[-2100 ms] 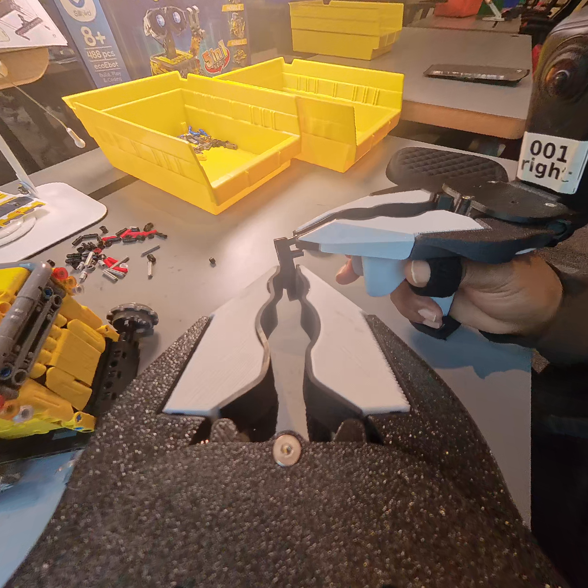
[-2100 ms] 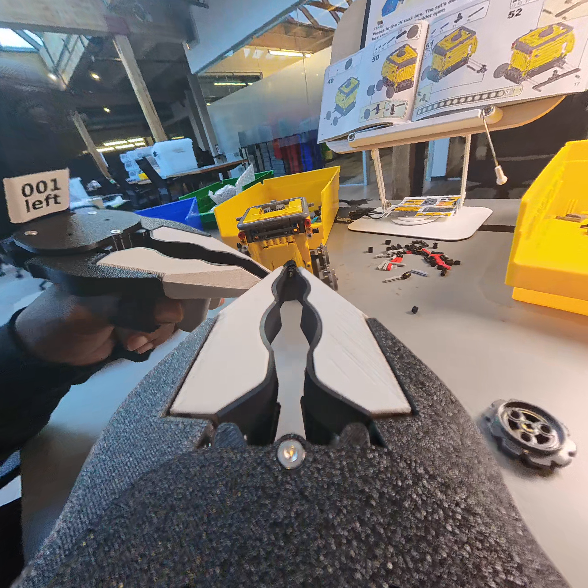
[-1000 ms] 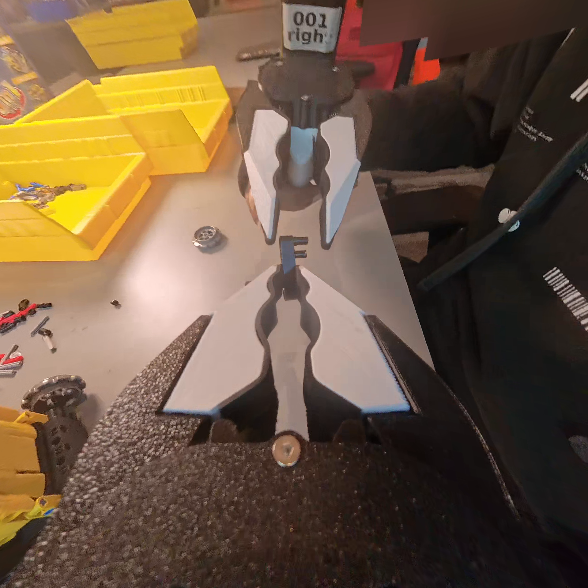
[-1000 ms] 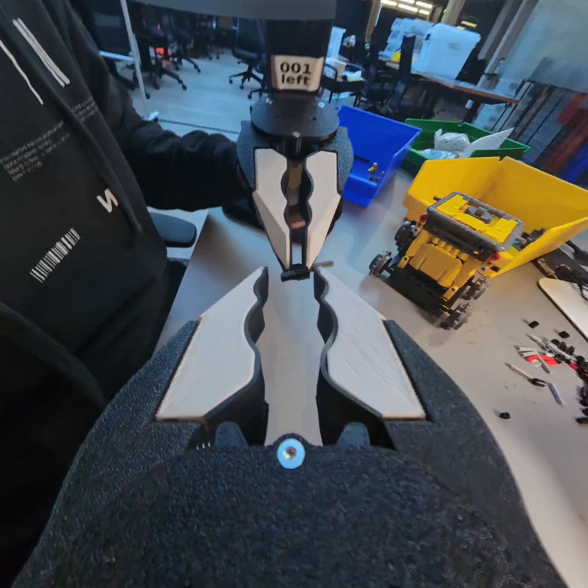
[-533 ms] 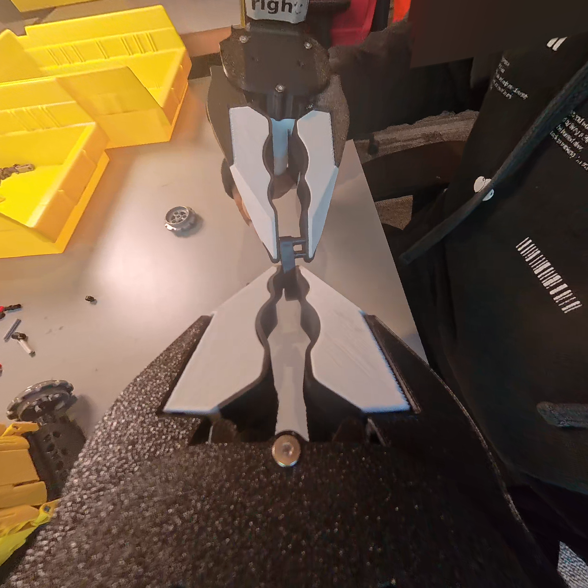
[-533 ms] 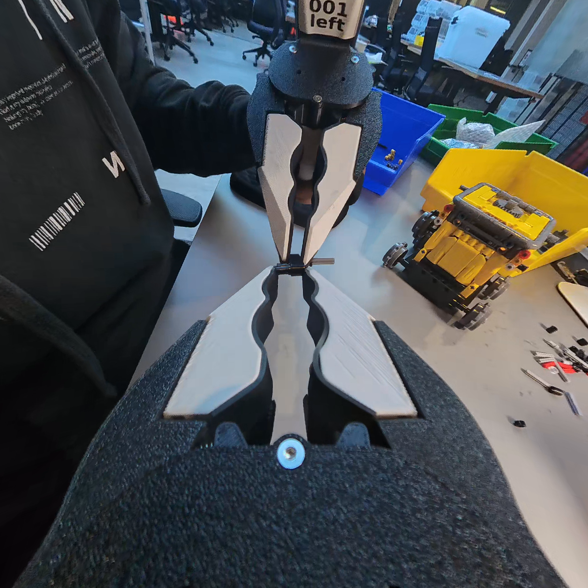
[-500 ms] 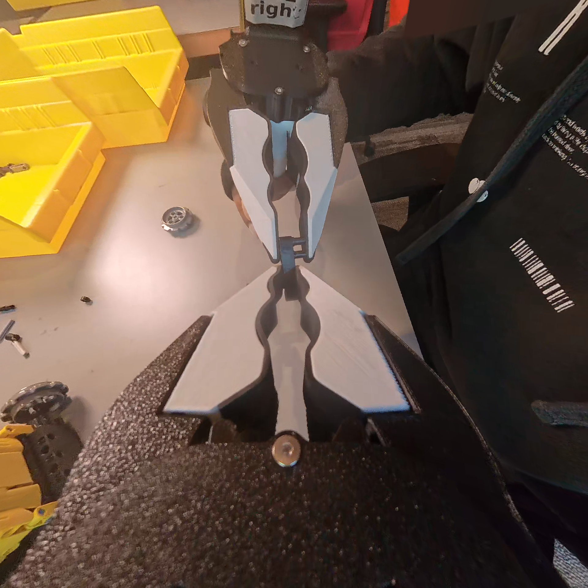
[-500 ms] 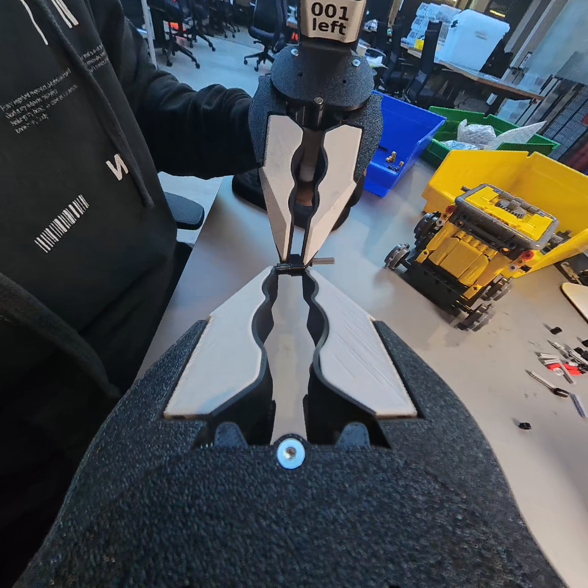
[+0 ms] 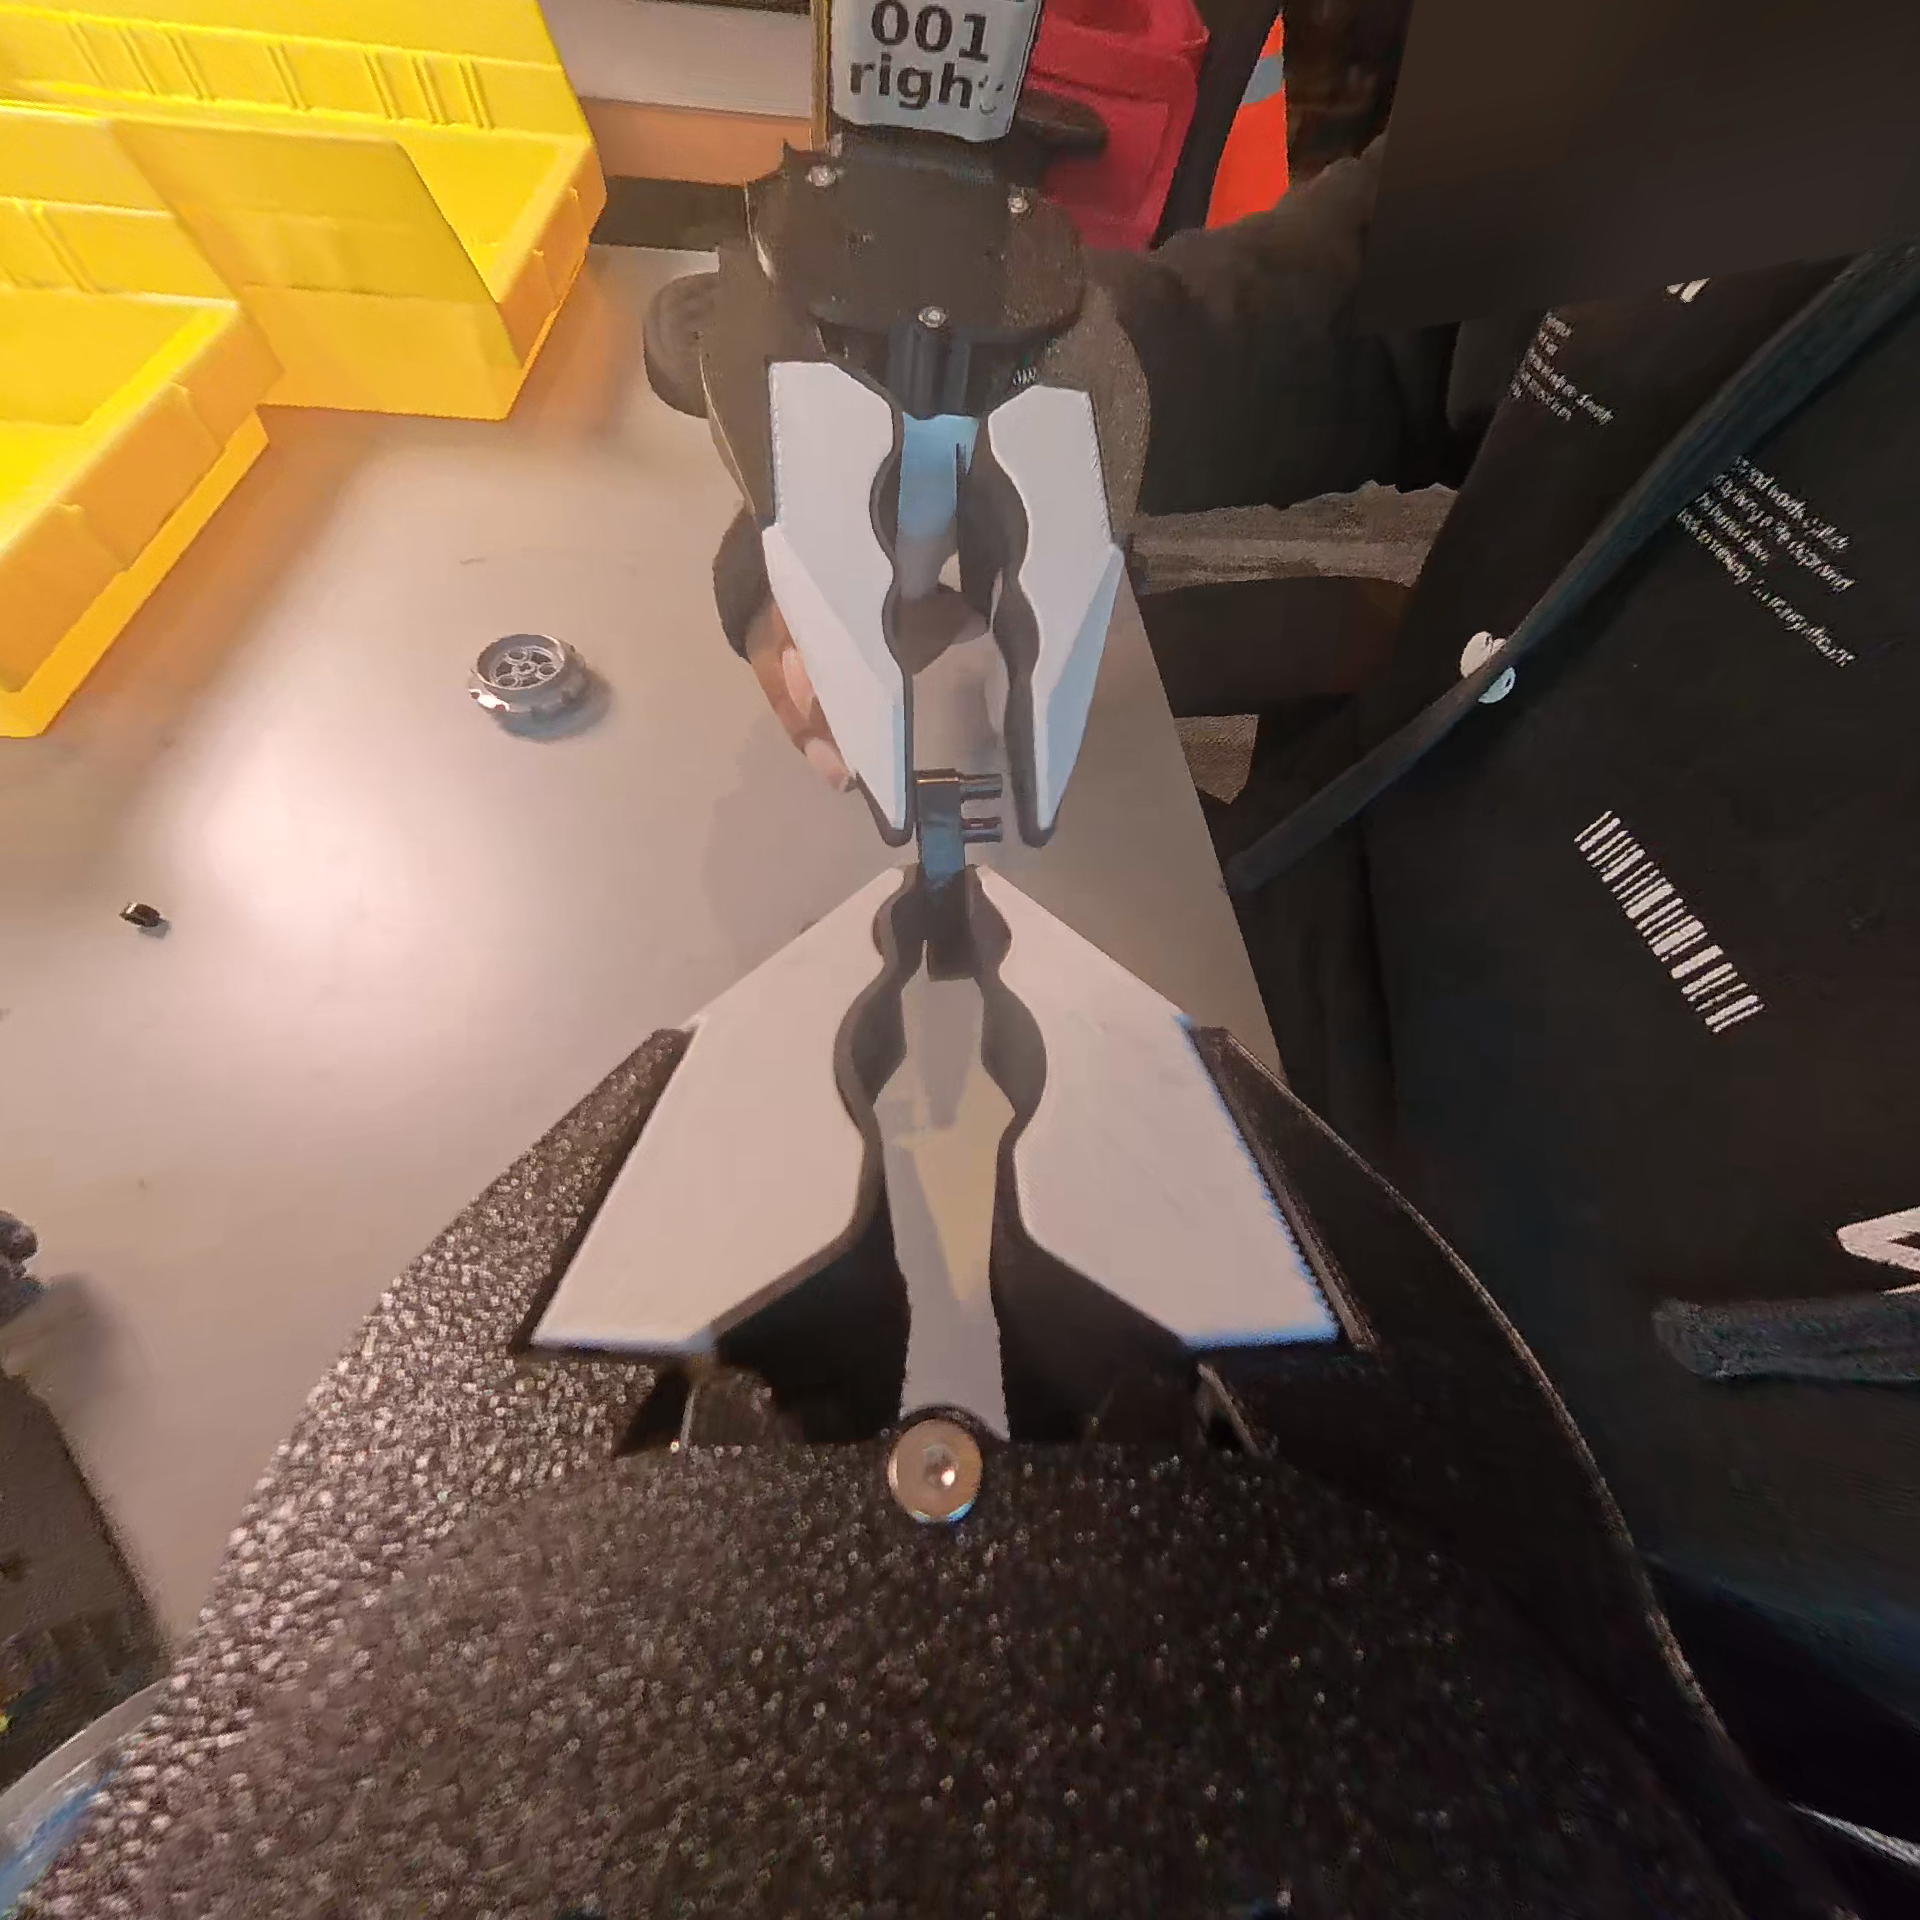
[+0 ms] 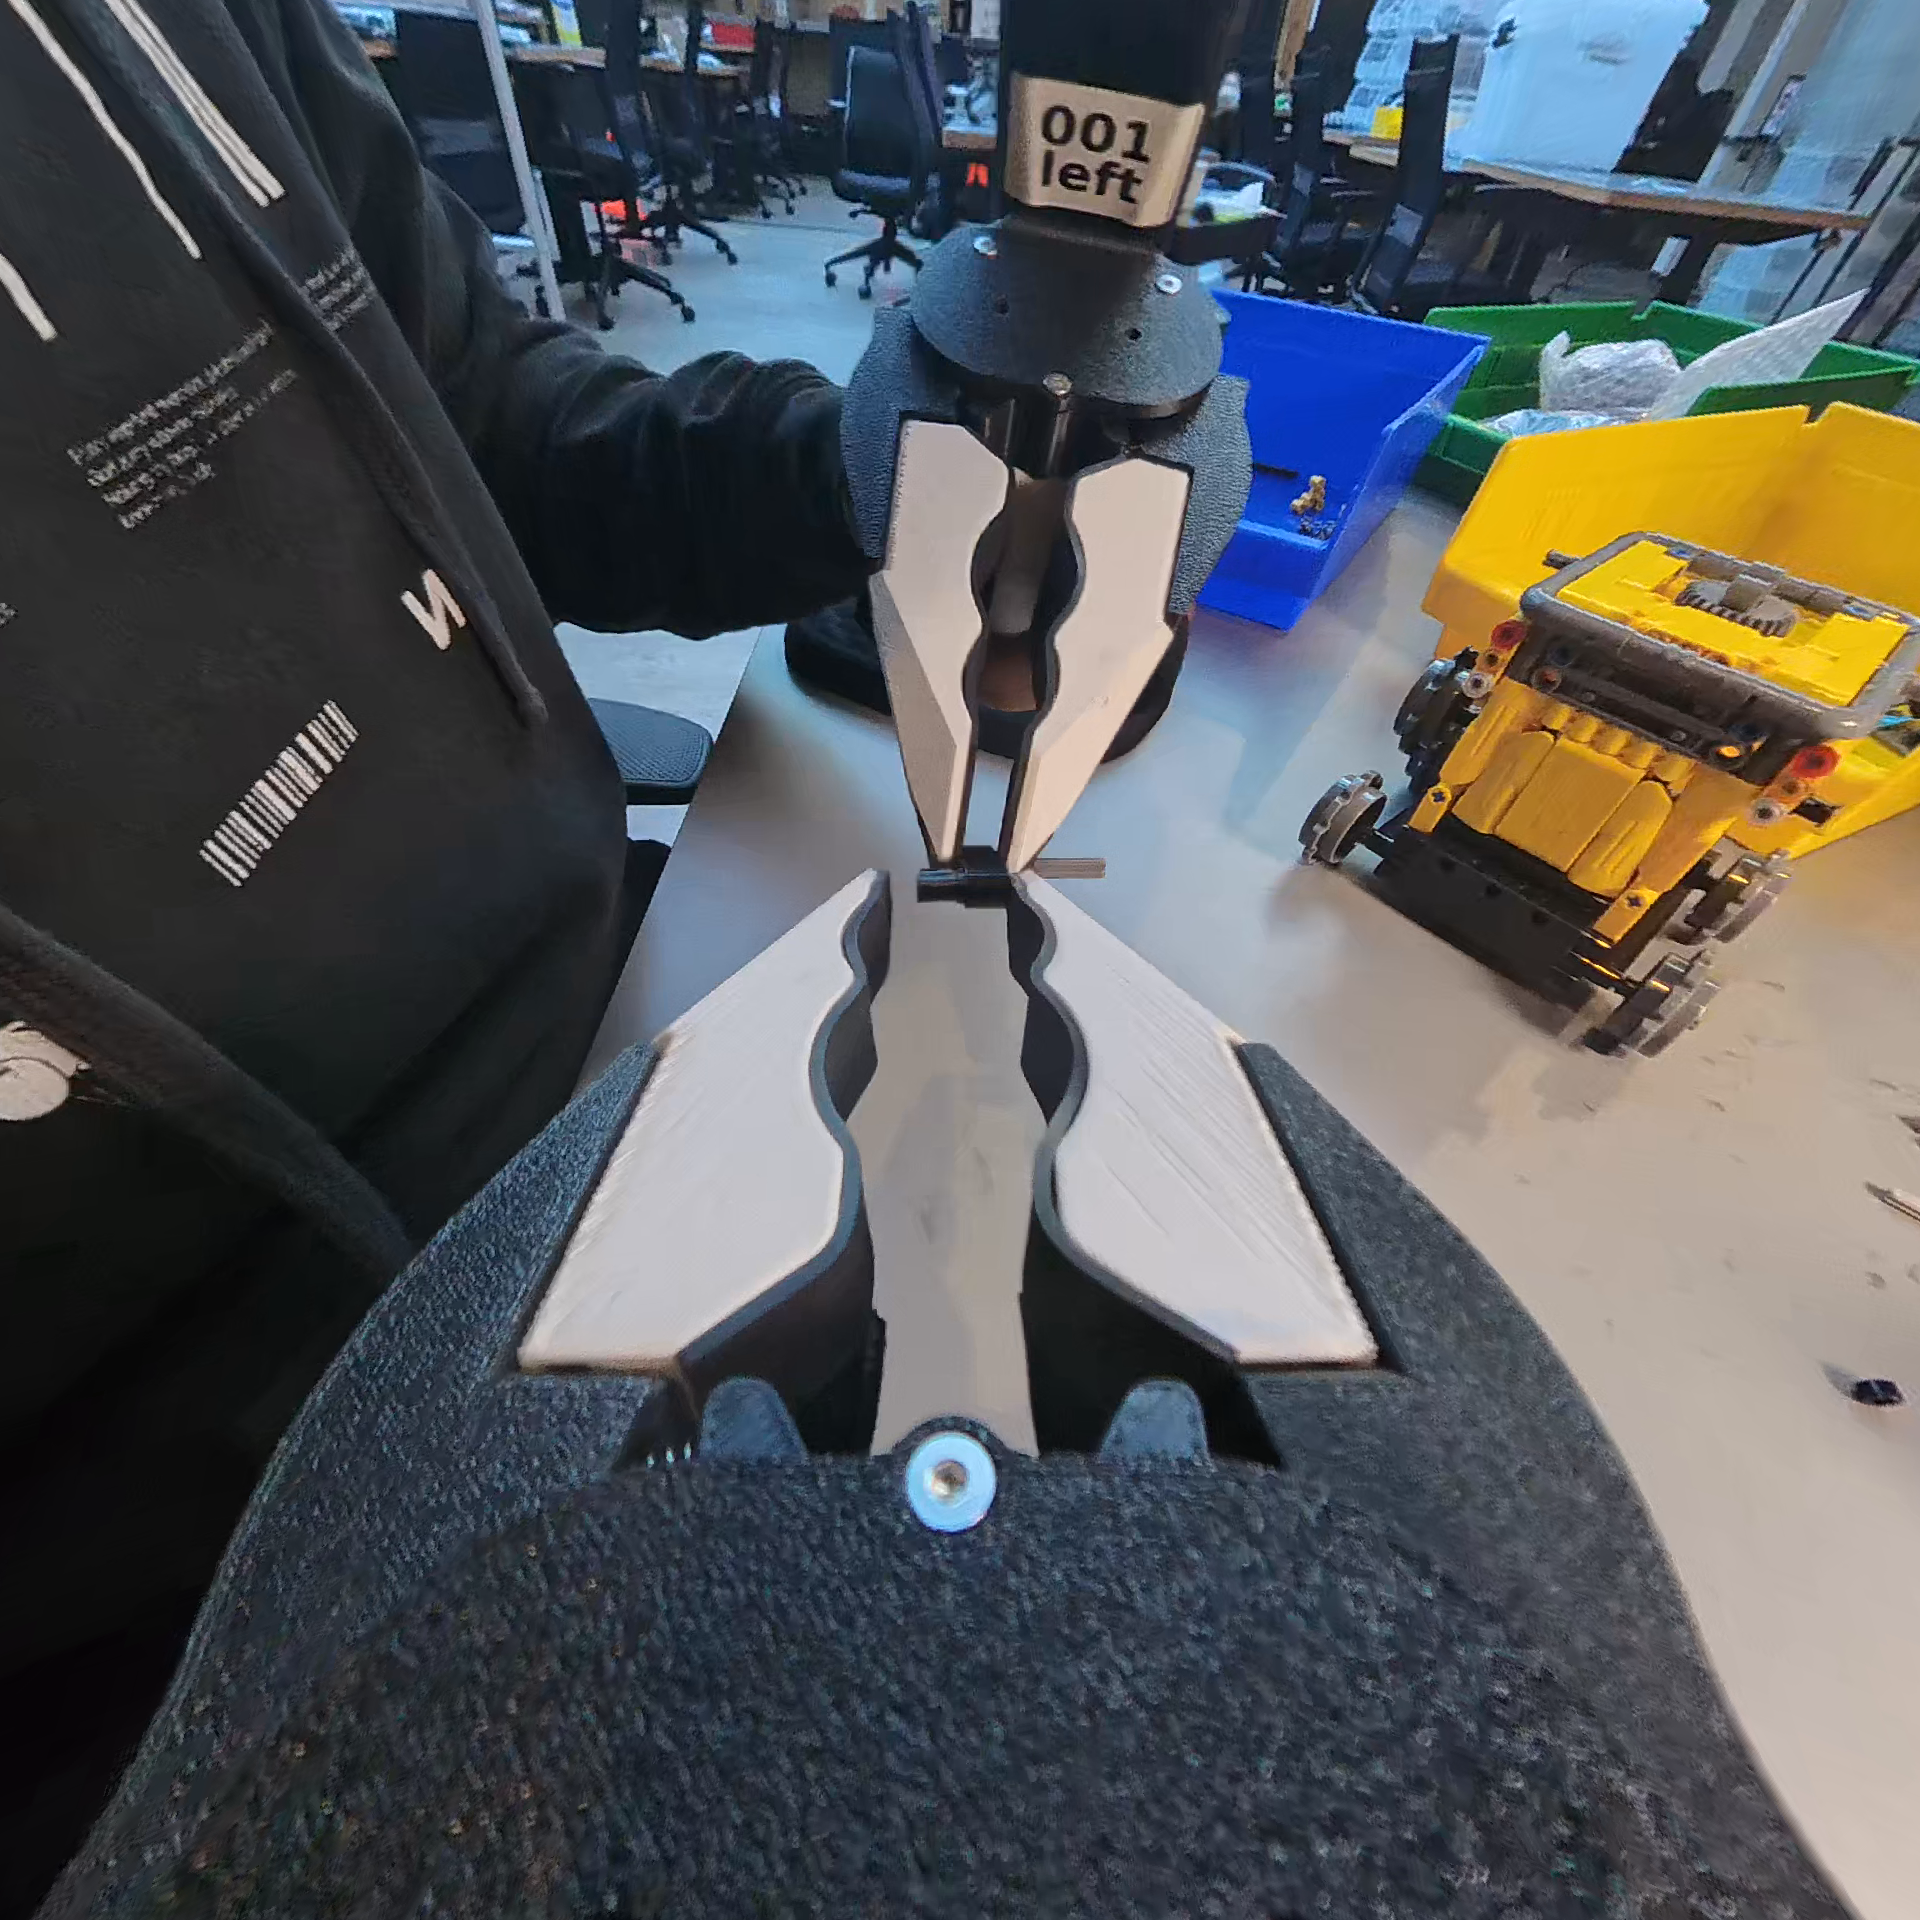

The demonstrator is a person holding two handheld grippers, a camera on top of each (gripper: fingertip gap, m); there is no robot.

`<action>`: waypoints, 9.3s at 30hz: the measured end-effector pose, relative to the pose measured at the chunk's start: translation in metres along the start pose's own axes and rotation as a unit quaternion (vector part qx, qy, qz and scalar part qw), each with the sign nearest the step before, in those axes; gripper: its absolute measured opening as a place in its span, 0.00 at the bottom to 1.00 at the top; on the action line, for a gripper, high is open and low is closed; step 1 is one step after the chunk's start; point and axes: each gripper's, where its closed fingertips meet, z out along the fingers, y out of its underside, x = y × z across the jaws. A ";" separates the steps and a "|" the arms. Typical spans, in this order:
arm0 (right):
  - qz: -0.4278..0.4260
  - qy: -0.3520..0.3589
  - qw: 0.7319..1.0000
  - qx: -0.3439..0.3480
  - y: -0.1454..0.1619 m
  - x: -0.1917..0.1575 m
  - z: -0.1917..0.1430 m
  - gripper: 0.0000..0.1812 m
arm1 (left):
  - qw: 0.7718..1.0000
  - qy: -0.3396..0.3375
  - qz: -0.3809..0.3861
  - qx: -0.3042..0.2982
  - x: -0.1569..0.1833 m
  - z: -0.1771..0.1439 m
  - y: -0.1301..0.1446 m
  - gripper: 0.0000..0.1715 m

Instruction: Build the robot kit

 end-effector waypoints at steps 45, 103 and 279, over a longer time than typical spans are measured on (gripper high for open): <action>-0.073 0.034 0.996 0.050 -0.015 -0.002 -0.001 0.09 | 0.990 -0.036 -0.053 0.126 0.004 -0.018 -0.006 0.15; 0.030 0.005 0.998 0.057 0.000 0.090 0.018 0.08 | 0.987 -0.095 0.044 0.123 -0.084 -0.041 -0.001 0.06; 0.101 0.075 0.943 -0.308 0.047 0.028 -0.001 0.04 | 0.995 0.080 0.033 -0.055 -0.027 0.034 0.037 0.01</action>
